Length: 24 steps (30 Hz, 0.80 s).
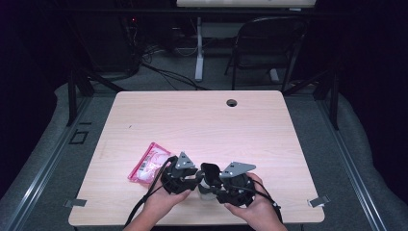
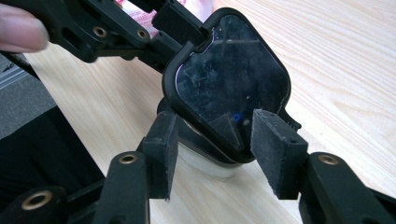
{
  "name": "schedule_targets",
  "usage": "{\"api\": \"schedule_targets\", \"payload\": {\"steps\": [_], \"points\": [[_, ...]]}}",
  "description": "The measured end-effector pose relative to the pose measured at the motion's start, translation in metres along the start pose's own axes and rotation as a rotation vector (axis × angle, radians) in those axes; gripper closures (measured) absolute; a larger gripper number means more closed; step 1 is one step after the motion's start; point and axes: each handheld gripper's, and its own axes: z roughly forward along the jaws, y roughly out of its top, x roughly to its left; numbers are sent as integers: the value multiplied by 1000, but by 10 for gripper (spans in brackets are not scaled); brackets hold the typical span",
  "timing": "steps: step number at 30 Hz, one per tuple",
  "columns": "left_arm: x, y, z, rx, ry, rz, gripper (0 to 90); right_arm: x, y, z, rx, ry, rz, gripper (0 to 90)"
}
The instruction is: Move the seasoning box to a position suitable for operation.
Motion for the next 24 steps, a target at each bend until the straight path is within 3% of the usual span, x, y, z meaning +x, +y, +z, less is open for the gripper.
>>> {"api": "schedule_targets", "payload": {"steps": [8, 24], "points": [[3, -1, 8, 13, 18, -11, 617, -2, -1, -2, -7, 2, 15, 522], [4, -2, 12, 12, -4, -15, 646, -9, -2, -12, -34, 8, 37, 564]]}}
